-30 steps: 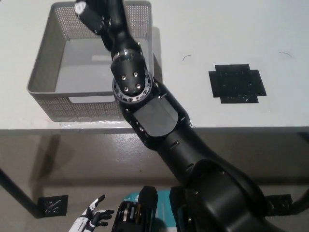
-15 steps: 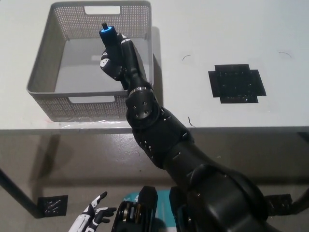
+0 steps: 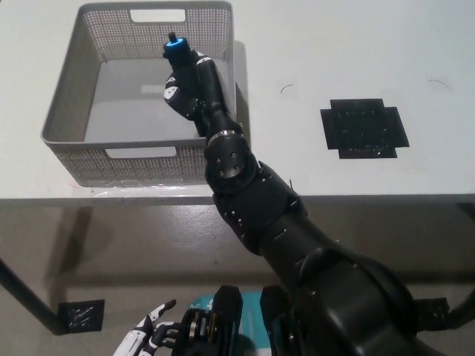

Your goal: Use the right hand to pick up a electric screw driver and put it into a container on the left side

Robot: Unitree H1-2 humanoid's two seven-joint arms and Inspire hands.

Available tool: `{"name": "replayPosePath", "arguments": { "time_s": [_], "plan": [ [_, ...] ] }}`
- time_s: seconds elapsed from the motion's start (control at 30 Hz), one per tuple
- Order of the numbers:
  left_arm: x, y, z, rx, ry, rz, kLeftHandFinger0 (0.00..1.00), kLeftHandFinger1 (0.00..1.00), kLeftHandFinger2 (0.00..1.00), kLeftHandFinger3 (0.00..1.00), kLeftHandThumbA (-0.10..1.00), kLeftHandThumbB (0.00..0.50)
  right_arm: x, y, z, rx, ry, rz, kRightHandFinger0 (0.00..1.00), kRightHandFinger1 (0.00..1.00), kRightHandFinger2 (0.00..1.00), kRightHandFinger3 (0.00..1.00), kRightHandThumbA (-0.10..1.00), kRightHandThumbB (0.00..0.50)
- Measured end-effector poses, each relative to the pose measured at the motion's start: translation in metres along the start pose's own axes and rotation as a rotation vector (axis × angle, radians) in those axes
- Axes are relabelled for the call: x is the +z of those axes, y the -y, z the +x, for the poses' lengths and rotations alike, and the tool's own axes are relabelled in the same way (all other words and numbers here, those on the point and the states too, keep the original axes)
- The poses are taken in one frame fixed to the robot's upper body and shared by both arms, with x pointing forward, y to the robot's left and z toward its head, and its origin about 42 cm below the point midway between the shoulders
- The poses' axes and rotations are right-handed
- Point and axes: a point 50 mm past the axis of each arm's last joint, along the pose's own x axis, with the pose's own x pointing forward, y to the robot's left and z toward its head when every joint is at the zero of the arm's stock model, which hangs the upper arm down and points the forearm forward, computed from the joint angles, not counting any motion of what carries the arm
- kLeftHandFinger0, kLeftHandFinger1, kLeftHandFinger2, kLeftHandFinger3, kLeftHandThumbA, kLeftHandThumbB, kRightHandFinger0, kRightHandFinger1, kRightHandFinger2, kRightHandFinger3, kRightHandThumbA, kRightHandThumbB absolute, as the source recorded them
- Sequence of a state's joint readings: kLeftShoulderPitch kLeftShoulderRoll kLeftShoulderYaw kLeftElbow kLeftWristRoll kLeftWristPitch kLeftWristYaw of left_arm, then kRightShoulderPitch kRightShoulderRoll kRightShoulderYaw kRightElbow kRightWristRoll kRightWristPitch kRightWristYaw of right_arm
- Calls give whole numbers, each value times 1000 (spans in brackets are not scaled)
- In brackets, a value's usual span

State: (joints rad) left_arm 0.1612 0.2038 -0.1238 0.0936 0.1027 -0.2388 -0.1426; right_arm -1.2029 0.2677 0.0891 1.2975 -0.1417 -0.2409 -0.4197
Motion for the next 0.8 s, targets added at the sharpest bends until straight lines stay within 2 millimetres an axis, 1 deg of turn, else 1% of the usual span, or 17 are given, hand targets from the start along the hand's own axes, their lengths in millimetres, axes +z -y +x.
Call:
{"name": "replayPosePath", "arguments": {
  "time_s": [0.03,0.07,0.1,0.13,0.17,0.2,0.23,0.27,0.33,0.4,0.53,0.57,0.6,0.67,0.73,0.77,0.8],
  "plan": [
    [-1,1,0,-3,-2,1,706,699,726,924,982,85,-1,1,0,-1,-3,4,301,452,695,708,178,172],
    [-1,2,0,-7,-4,2,703,697,724,922,991,95,-2,2,0,1,-3,8,360,502,741,859,215,178],
    [-2,2,0,-9,-5,3,702,696,723,921,994,95,-2,3,0,2,-2,10,450,567,798,937,261,188],
    [-2,3,0,-12,-6,5,695,691,721,918,991,90,-2,3,0,10,9,20,608,744,931,1000,348,213],
    [-2,3,0,-14,-6,5,692,688,719,918,986,79,-1,4,1,16,20,28,683,829,1000,1000,413,224],
    [-2,4,0,-15,-6,5,694,688,719,917,982,86,0,4,1,25,29,33,745,892,1000,1000,456,237],
    [-2,4,0,-16,-5,5,695,687,720,917,979,89,1,4,1,32,36,38,785,924,1000,1000,481,241],
    [-2,4,0,-17,-5,5,695,685,722,917,977,92,3,5,2,41,46,43,782,923,1000,1000,473,229],
    [-2,4,0,-19,-5,5,696,684,722,918,973,88,5,6,3,52,60,50,774,919,1000,1000,452,222],
    [-2,5,0,-22,-5,6,690,676,715,916,965,87,6,8,4,67,72,54,827,964,1000,1000,431,213],
    [-2,6,0,-26,-4,7,674,662,718,922,950,76,4,11,4,86,73,54,837,982,1000,1000,454,200],
    [-3,6,0,-26,-5,7,679,667,721,926,946,83,3,11,4,89,72,54,865,1000,1000,1000,458,190],
    [-3,6,0,-27,-5,8,680,667,721,926,947,86,1,12,4,91,70,54,885,1000,1000,1000,493,195],
    [-3,6,0,-28,-5,10,681,665,717,921,945,80,-1,12,3,95,69,55,831,969,1000,1000,549,197],
    [-3,7,0,-29,-5,12,692,669,720,918,931,90,-3,13,2,99,71,58,883,1000,1000,1000,632,193],
    [-2,7,0,-29,-5,12,693,669,721,916,929,98,-3,13,2,99,73,59,939,1000,1000,1000,678,189],
    [-2,7,0,-29,-4,12,692,669,721,915,928,100,1,15,3,96,91,64,964,1000,1000,1000,694,190]
  ]
}}
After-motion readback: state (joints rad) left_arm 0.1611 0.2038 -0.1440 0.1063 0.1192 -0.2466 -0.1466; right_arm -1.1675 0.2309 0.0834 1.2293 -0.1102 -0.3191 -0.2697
